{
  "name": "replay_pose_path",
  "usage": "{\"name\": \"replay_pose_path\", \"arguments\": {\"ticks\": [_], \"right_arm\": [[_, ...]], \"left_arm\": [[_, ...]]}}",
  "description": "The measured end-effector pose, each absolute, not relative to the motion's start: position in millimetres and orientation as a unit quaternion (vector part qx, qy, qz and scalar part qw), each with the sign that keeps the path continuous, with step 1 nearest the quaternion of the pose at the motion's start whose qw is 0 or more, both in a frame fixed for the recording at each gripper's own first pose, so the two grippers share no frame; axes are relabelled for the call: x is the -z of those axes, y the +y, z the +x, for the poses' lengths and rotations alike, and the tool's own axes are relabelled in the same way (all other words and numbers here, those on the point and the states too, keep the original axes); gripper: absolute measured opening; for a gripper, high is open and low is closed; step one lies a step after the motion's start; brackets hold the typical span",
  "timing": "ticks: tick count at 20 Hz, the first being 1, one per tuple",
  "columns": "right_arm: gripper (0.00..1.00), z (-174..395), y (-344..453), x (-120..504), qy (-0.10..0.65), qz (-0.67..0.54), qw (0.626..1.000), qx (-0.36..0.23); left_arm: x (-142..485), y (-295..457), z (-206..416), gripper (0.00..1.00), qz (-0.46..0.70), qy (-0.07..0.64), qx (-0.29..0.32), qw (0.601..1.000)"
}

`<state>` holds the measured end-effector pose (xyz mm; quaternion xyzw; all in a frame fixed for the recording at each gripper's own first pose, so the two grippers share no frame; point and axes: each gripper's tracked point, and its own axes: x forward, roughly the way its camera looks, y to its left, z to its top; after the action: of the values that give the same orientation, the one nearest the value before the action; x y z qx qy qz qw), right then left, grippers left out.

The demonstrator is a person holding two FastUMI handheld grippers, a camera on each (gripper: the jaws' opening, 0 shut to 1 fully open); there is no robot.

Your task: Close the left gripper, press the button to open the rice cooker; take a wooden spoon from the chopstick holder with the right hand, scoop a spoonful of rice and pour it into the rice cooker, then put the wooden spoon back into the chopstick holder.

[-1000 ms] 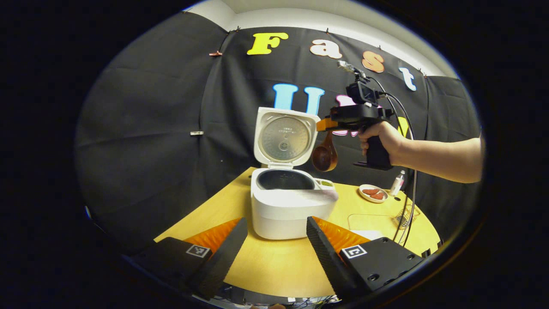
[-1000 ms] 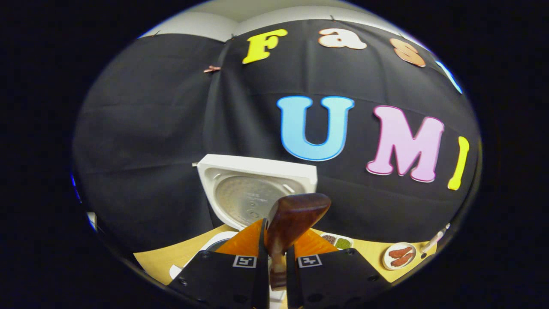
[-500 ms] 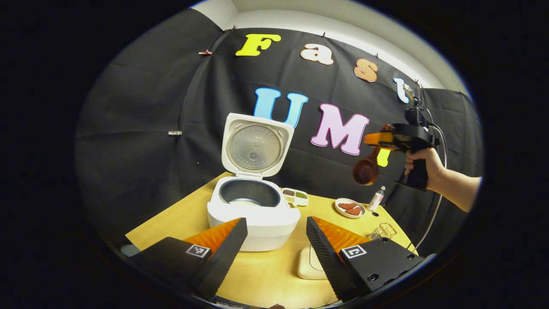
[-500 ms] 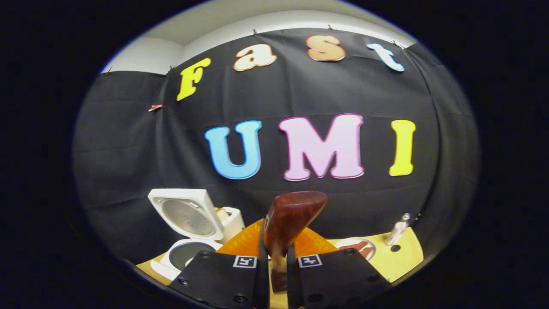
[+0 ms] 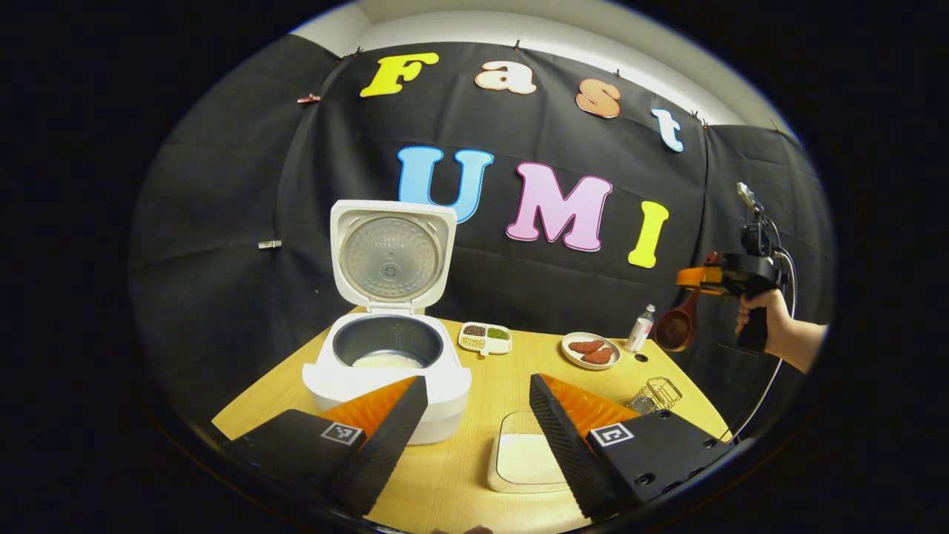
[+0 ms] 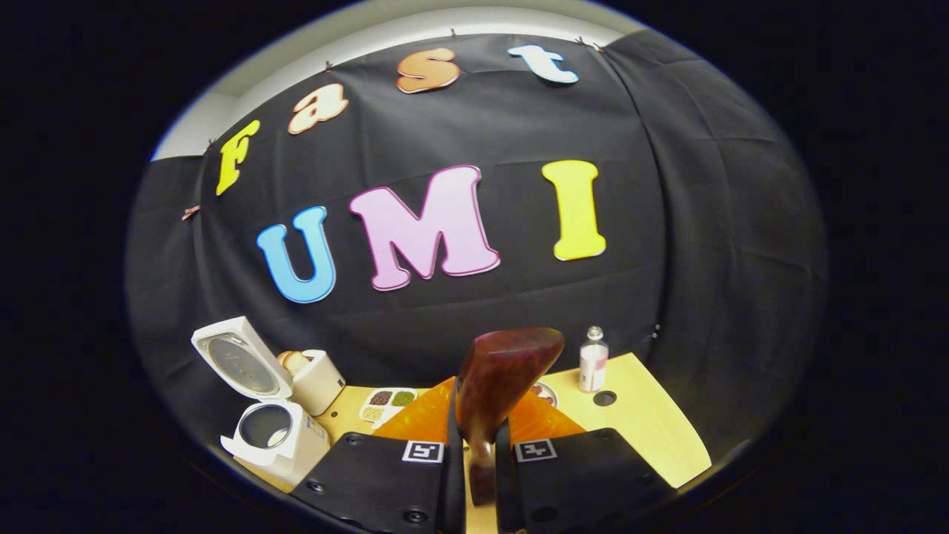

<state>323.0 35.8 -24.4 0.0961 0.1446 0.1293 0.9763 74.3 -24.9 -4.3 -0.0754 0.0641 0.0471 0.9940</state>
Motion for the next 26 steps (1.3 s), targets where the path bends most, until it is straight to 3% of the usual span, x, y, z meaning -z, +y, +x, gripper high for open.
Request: {"name": "replay_pose_path", "arguments": {"ticks": [10,21,26], "right_arm": [[0.2,331.4,-38.4,135.1,0.222,0.127,0.964,-0.075],[0.2,325.3,-42.7,223.7,0.287,0.121,0.949,-0.049],[0.29,320.9,-45.0,229.1,0.293,0.132,0.946,-0.029]], "left_arm": [[-14.2,-77.7,113.7,0.96,-0.05,0.065,-0.042,0.996],[-13.1,-86.3,114.1,0.95,-0.026,0.074,-0.048,0.996],[-8.6,-71.6,104.1,0.95,-0.04,0.078,-0.06,0.994]]}}
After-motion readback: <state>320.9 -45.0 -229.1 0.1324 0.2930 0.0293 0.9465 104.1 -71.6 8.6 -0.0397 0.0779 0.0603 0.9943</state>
